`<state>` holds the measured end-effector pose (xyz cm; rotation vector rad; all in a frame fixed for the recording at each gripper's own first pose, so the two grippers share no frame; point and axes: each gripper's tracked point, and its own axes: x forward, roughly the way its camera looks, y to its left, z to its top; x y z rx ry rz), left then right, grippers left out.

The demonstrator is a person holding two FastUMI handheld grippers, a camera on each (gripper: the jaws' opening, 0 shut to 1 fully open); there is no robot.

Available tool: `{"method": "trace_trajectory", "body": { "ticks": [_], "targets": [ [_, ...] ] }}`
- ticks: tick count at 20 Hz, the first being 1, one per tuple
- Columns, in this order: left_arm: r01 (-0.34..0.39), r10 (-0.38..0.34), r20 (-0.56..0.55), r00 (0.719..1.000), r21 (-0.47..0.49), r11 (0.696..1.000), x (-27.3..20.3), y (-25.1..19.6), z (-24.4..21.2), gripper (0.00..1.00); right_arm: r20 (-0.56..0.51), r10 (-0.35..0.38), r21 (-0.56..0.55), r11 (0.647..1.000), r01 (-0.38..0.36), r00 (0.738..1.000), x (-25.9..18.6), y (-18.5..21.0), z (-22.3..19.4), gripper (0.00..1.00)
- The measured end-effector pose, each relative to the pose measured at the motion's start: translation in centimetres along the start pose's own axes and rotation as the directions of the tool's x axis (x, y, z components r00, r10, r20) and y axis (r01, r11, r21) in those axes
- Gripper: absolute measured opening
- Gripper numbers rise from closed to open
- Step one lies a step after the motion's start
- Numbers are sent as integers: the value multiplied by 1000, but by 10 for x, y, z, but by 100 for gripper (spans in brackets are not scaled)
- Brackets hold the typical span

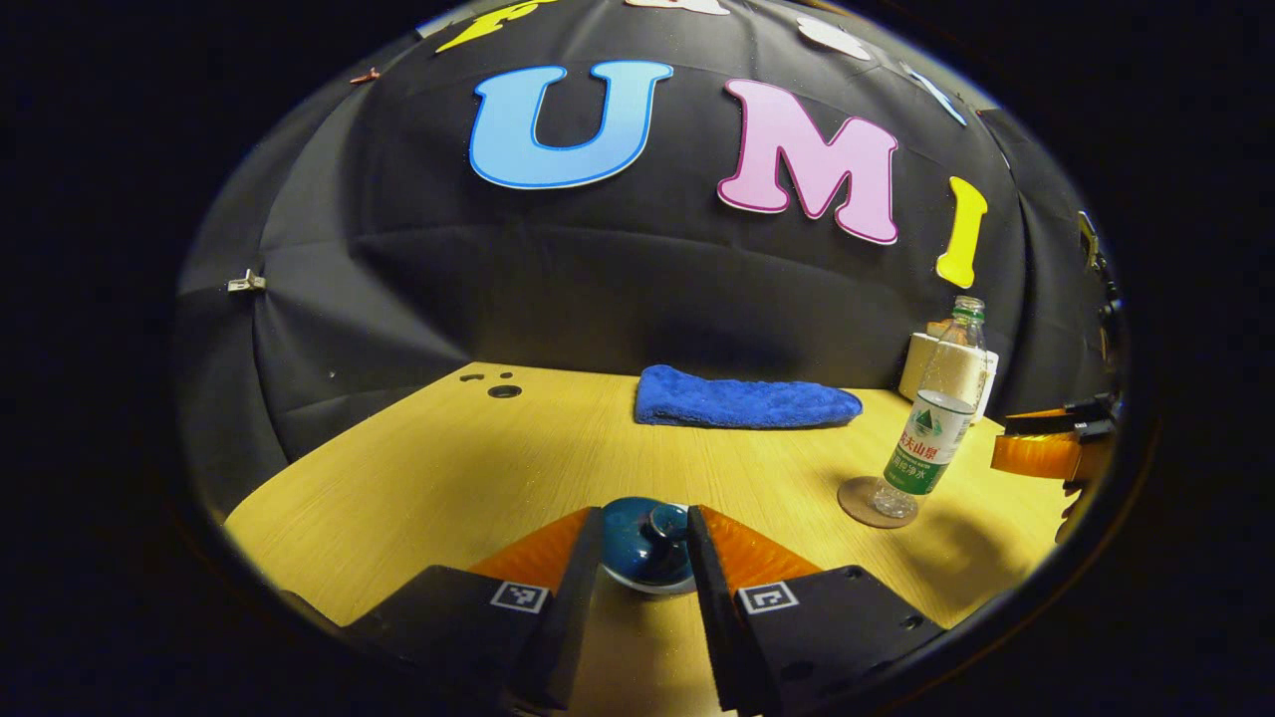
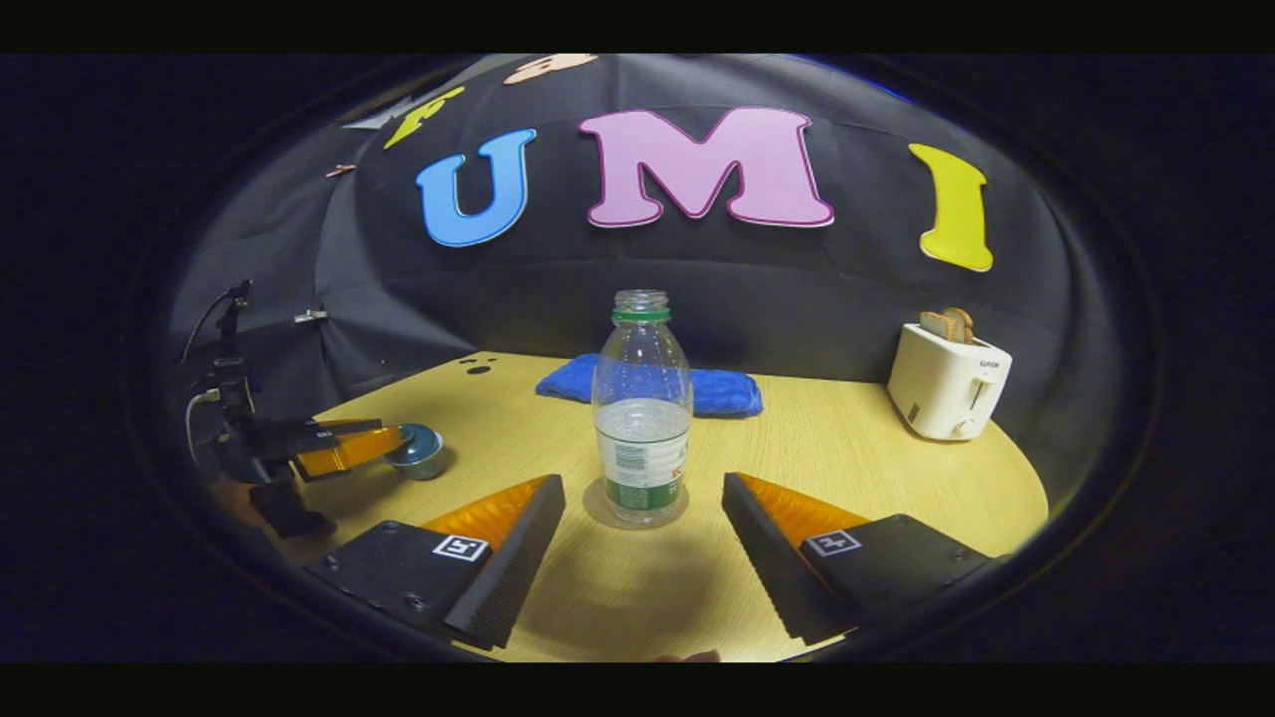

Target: Open the teacup lid with one hand, grasp the water bottle and pour water into the teacup with the other hand; after pouring, place the water bottle on the coaster and then close the teacup lid.

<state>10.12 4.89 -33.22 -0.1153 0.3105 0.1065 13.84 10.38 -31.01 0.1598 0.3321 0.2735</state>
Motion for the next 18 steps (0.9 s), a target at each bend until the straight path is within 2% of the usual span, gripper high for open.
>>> {"method": "trace_trajectory", "body": {
  "ticks": [3, 4, 5, 7, 10, 11, 12, 14, 18],
  "targets": [
    [5, -5, 27, 1000, 18, 1000, -8, -4, 18, 53, 21, -6, 16, 1000, 6, 1000, -2, 2, 8, 99],
    [5, -6, 35, 999, 26, 1000, -12, -5, 26, 56, 29, -6, 13, 1000, 6, 1000, -2, 2, 12, 99],
    [2, -4, 45, 999, 34, 999, -17, -6, 38, 54, 40, -12, 6, 1000, 12, 999, -3, 0, 17, 99],
    [5, -7, 68, 998, 39, 999, -33, -11, 66, 56, 83, -21, -6, 1000, 22, 996, -8, 0, 35, 99],
    [-8, 1, 105, 994, 68, 998, -61, -17, 117, 53, 146, -40, -39, 998, 46, 988, -13, -3, 63, 99],
    [-11, 3, 113, 994, 71, 997, -70, -19, 135, 53, 161, -42, -45, 998, 50, 986, -16, -1, 71, 92],
    [-4, -3, 118, 993, 60, 998, -79, -24, 151, 53, 173, -41, -49, 998, 51, 984, -20, 0, 78, 99],
    [3, -8, 131, 991, 43, 999, -96, -31, 180, 53, 196, -39, -51, 997, 50, 980, -26, 3, 92, 99],
    [-3, -10, 171, 985, 77, 997, -124, -38, 225, 53, 239, -48, -58, 996, 63, 970, -37, 2, 112, 96]
  ]
}}
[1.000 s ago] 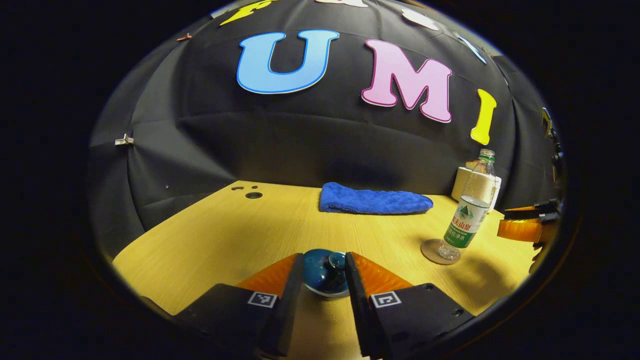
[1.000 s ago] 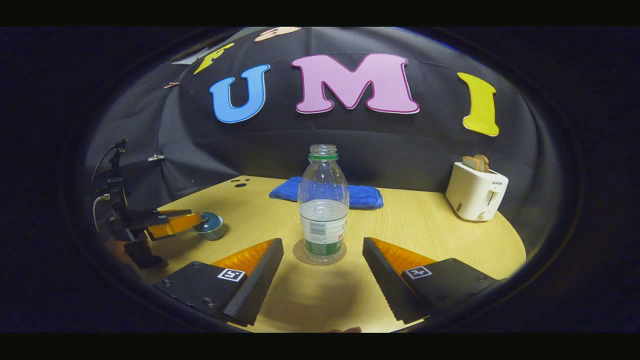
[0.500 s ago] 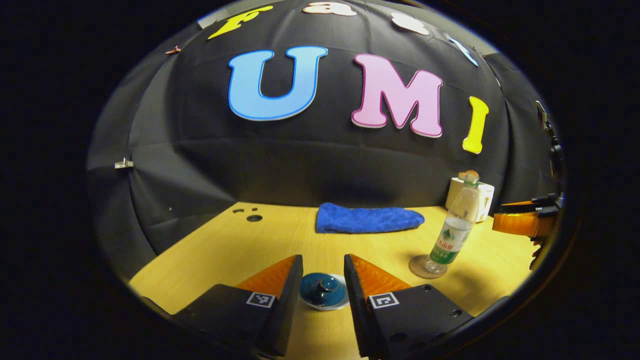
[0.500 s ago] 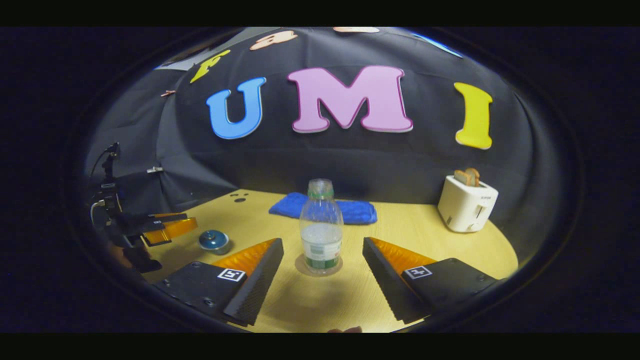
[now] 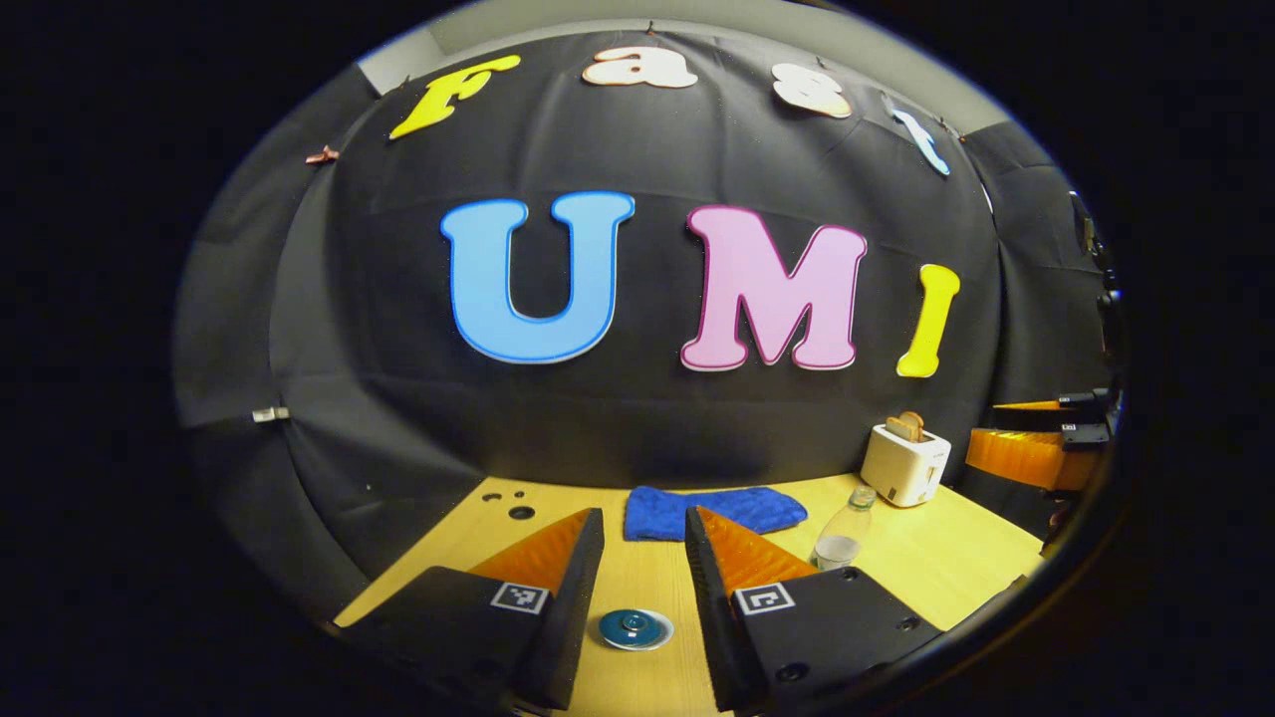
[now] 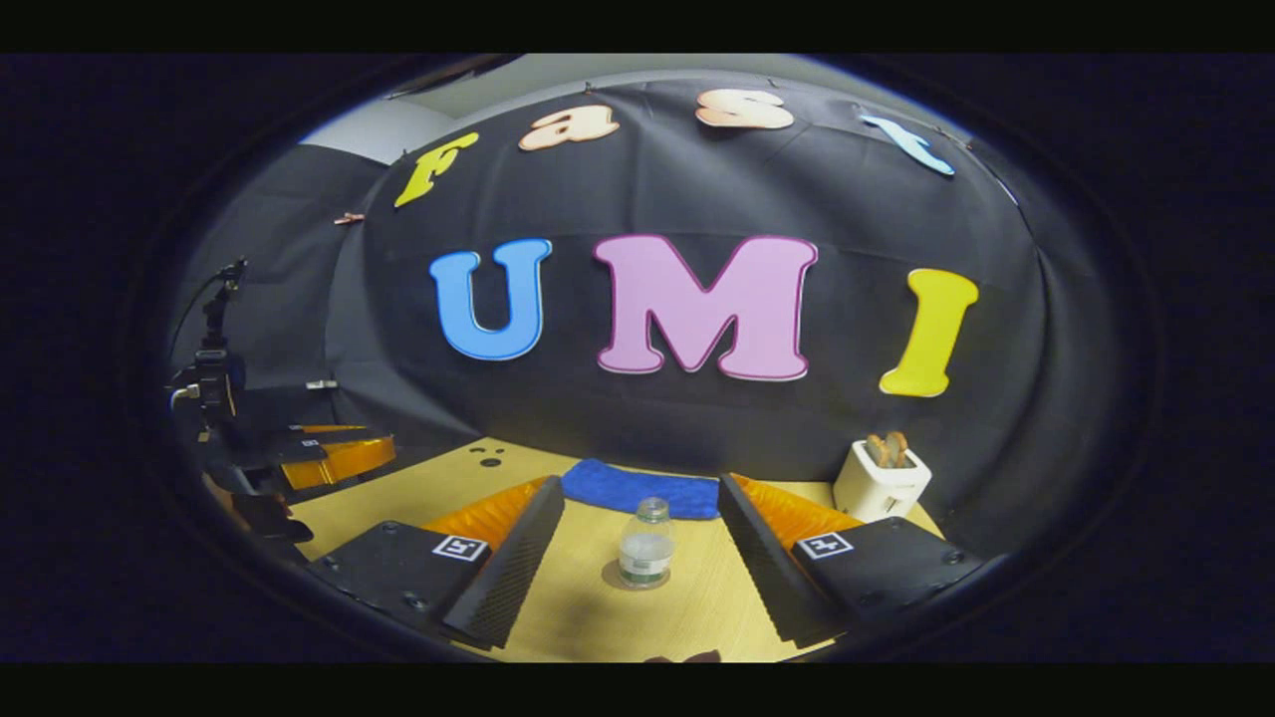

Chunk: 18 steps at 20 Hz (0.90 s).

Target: Open the teacup lid with one hand, grasp the water bottle and pour water into the teacup with the other hand; after pouring, place the water bottle on the coaster and then close the teacup lid.

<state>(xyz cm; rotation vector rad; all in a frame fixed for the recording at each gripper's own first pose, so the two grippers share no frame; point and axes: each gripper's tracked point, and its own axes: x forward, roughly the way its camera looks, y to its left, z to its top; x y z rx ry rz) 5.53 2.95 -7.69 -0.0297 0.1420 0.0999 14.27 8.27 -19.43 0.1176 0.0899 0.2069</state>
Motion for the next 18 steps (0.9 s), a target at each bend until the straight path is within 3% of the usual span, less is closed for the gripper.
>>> {"method": "trace_trajectory", "body": {
  "ticks": [5, 18],
  "targets": [
    [14, -15, 22, 1000, 14, 1000, -18, -4, 30, 53, 47, -27, -4, 1000, 27, 999, -4, -4, 20, 96],
    [69, -71, 40, 997, 54, 996, -31, -16, 44, 53, 84, -67, -9, 998, 68, 994, -11, -8, 32, 96]
  ]
}}
